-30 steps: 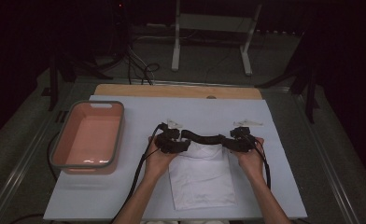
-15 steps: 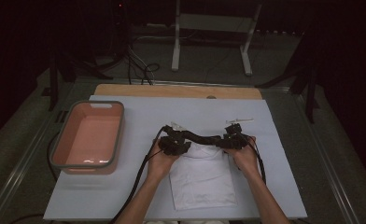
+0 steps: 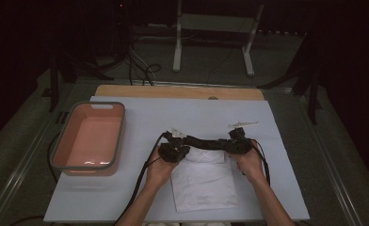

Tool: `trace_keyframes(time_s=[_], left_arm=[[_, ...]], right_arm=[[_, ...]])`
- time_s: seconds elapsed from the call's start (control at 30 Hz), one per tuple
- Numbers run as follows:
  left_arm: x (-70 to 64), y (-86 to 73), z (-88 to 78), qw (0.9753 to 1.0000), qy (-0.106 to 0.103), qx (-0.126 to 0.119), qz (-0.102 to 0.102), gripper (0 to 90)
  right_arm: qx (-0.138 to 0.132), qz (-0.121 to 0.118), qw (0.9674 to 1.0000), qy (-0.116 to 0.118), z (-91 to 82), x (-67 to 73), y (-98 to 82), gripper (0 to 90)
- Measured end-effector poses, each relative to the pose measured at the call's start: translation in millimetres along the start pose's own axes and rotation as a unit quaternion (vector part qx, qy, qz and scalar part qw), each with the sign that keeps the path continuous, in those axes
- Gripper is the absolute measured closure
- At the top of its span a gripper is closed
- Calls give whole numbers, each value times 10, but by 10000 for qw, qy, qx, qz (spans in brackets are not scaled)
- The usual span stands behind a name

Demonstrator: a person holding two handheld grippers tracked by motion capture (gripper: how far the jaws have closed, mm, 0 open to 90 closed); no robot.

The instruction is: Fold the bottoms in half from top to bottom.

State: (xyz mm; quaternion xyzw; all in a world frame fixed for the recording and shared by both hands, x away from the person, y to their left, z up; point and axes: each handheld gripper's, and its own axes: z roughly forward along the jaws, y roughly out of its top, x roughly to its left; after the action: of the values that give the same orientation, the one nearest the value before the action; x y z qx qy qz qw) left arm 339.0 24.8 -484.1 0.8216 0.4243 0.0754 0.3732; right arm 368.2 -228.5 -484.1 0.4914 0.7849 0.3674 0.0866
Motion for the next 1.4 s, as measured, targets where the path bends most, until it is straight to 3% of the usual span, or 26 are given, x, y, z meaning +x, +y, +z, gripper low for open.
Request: trace_keyframes(time_s=[0.2,0.4,0.63,0.73,0.77,1.0,1.2,1.4], left_arm=[[-29,-93,-52,9999,-75,-74,-48,900],[-73,-183,-68,9999,-136,40,-40,899],[-79,-260,-93,9997,-223,121,-58,890],[-59,-259,-125,9995,-303,48,-83,858],[-56,-247,-137,9995,-284,-11,-108,749],[23,-32,-201,9992,-44,-278,-277,478],[103,165,-181,9985,219,-370,-347,360],[166,318,3,9980,380,-229,-459,347]], right_arm=[[-85,-177,9998,37,-99,101,-78,792],[-144,-297,9994,46,-174,183,-179,802],[-232,-805,9965,-42,-272,315,-268,802],[-233,-884,9958,-61,-277,337,-313,802],[-218,-927,9954,-52,-282,333,-360,802],[-260,-945,9952,-6,-329,340,-403,800],[-283,-972,9949,42,-329,370,-412,800],[-296,-1003,9945,96,-342,388,-414,799]])
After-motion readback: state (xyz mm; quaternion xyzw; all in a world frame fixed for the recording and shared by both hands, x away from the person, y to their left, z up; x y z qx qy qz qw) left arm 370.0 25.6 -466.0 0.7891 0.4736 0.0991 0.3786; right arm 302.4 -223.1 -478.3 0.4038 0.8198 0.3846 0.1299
